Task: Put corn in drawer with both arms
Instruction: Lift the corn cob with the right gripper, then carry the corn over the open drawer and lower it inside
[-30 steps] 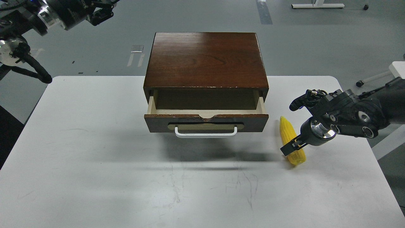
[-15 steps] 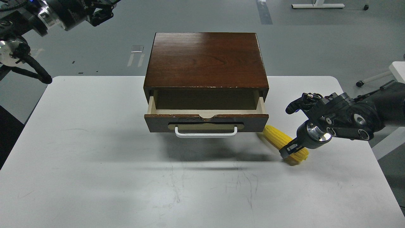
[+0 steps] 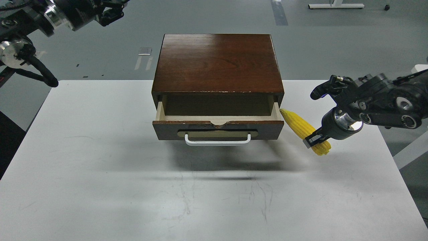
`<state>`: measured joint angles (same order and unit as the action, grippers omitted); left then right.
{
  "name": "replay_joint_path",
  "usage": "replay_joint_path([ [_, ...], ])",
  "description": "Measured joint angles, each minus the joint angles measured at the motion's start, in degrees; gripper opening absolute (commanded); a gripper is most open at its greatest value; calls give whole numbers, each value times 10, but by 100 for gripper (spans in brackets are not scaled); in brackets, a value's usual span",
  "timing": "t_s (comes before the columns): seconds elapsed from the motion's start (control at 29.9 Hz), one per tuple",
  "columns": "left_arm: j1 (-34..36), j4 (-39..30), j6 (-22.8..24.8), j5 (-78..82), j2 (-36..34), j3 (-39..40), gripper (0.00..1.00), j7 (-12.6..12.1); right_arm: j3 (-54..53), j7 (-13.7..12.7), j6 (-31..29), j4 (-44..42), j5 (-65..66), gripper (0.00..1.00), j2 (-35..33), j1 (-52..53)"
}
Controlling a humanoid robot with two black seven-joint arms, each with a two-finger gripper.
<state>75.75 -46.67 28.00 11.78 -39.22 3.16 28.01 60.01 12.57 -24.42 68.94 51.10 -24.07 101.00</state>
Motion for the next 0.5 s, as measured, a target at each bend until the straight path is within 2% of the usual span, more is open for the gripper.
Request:
replay_joint_path([
  [0.27,8,-1,0,3,2,-1,98,0,-11,3,3,26,77,0,-67,108],
  [0.4,8,-1,0,3,2,-1,98,0,-51,8,4,34,86,0,-63,160],
  [0.5,8,-1,0,4,1,-1,98,0,-76,32,17,35,92,0,-31,189],
])
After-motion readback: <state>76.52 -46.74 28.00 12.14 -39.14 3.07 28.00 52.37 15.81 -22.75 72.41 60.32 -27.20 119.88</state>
